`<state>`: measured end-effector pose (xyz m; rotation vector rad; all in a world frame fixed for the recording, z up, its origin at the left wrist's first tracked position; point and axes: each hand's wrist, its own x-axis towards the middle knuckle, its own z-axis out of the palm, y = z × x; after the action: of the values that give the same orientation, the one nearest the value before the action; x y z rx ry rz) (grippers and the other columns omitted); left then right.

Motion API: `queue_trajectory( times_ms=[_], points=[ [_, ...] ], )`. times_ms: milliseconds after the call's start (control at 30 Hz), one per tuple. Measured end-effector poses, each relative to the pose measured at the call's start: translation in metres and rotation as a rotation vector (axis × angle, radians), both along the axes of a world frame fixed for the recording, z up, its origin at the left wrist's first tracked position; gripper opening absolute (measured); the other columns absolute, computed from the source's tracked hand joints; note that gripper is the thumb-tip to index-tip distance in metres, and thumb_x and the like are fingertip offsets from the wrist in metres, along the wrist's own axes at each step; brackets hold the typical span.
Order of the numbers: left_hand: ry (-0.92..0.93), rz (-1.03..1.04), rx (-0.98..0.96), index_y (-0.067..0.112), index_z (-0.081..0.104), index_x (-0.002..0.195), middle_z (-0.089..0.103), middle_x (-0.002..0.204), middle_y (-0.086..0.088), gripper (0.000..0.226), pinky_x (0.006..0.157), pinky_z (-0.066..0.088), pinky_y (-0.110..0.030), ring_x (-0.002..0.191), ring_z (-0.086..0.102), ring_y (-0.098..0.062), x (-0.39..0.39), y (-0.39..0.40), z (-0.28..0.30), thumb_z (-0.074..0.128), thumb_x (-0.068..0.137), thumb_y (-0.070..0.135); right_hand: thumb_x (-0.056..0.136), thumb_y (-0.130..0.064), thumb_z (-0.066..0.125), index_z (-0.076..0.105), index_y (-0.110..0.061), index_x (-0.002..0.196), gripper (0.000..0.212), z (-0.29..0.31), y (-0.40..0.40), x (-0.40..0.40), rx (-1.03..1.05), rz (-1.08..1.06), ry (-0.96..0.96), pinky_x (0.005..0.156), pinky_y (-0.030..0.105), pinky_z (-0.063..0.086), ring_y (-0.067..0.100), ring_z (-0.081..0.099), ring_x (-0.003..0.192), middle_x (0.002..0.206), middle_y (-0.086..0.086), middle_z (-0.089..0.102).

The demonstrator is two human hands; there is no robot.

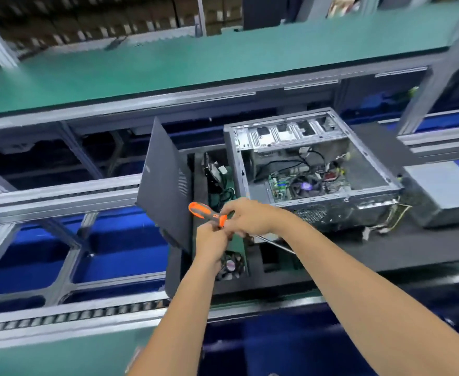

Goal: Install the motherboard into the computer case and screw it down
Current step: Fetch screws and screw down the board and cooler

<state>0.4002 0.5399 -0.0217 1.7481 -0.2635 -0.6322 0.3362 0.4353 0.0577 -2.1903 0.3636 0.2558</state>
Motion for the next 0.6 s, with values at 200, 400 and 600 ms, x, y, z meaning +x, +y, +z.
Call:
queue_trajectory(
  times_ms=[200, 400, 600],
  points=[
    [-0.099, -0.035, -0.086, 0.012, 0.064, 0.068, 0.057, 0.062, -0.003, 0.027, 0.056, 0.036, -0.025, 0.055, 0.046, -0.011, 0.010, -0.058, 0.034, 0.053, 0.086, -0.004, 0.093, -0.012, 0.053, 0.062, -0.006, 0.101, 0.013, 0.041, -0.059, -0.016, -0.012, -0.293, -0.246, 0.046, 0.016, 0.038, 0.003, 0.046, 0.044, 0.061, 0.001, 0.056],
    [-0.187, -0.054, -0.111, 0.015, 0.062, 0.063, 0.056, 0.063, 0.004, 0.030, 0.059, 0.041, -0.021, 0.059, 0.048, -0.007, 0.033, -0.089, 0.058, 0.053, 0.085, -0.004, 0.095, -0.017, 0.051, 0.059, -0.018, 0.094, 0.008, 0.046, -0.111, -0.027, -0.040, -0.549, -0.325, 0.055, 0.028, 0.039, 0.011, 0.049, 0.050, 0.055, -0.002, 0.057],
    [-0.273, -0.157, -0.072, 0.017, 0.065, 0.074, 0.063, 0.075, 0.002, 0.023, 0.059, 0.041, -0.019, 0.067, 0.054, -0.008, 0.022, -0.135, 0.063, 0.057, 0.085, 0.000, 0.091, -0.017, 0.053, 0.059, -0.024, 0.089, 0.009, 0.041, -0.151, -0.036, -0.047, -0.698, -0.372, 0.048, 0.022, 0.037, 0.004, 0.047, 0.042, 0.050, -0.005, 0.056]
  ],
)
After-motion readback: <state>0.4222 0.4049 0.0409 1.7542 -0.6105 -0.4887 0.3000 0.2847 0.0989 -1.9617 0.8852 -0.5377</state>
